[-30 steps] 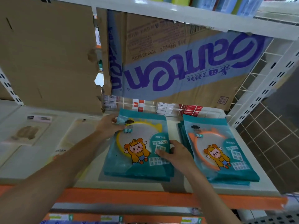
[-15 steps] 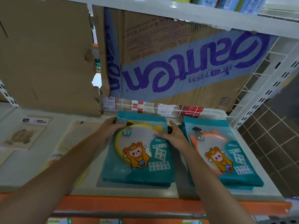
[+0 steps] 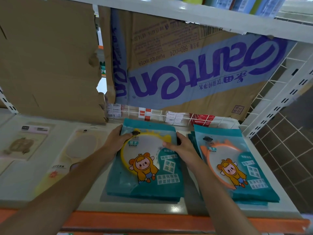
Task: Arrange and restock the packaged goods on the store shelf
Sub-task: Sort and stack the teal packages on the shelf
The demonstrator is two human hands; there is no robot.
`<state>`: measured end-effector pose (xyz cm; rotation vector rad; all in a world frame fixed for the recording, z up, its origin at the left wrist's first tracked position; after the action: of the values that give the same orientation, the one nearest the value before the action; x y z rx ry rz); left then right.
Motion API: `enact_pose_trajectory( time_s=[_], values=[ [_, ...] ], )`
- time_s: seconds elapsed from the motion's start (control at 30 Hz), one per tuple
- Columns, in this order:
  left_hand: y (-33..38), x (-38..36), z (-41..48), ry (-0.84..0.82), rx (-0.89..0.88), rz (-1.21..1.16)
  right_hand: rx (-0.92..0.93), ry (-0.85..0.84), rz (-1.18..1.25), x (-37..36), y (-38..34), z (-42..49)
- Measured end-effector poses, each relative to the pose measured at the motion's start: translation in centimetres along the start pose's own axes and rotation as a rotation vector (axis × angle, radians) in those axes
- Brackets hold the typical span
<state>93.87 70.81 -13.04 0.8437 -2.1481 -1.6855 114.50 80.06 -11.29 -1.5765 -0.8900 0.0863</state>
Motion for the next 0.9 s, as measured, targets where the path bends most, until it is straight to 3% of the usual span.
enact_pose_trajectory(
  time_s=[0.9],
  values=[
    [-0.05,-0.26,0.00,-0.028,0.016,0.028,0.023,-0.007,0.115,-0.08,0.55,0.41]
  ],
)
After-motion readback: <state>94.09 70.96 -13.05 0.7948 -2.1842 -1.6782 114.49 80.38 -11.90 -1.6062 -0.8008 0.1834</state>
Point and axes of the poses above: each hand's wrist, its own z-axis towards the middle knuckle, its own x-axis out of the back of the hand, y = z × x, the point moved 7 cm from there along z, towards the middle knuckle, and after that the axes turned 15 degrees about -z, right-handed, at the moved point
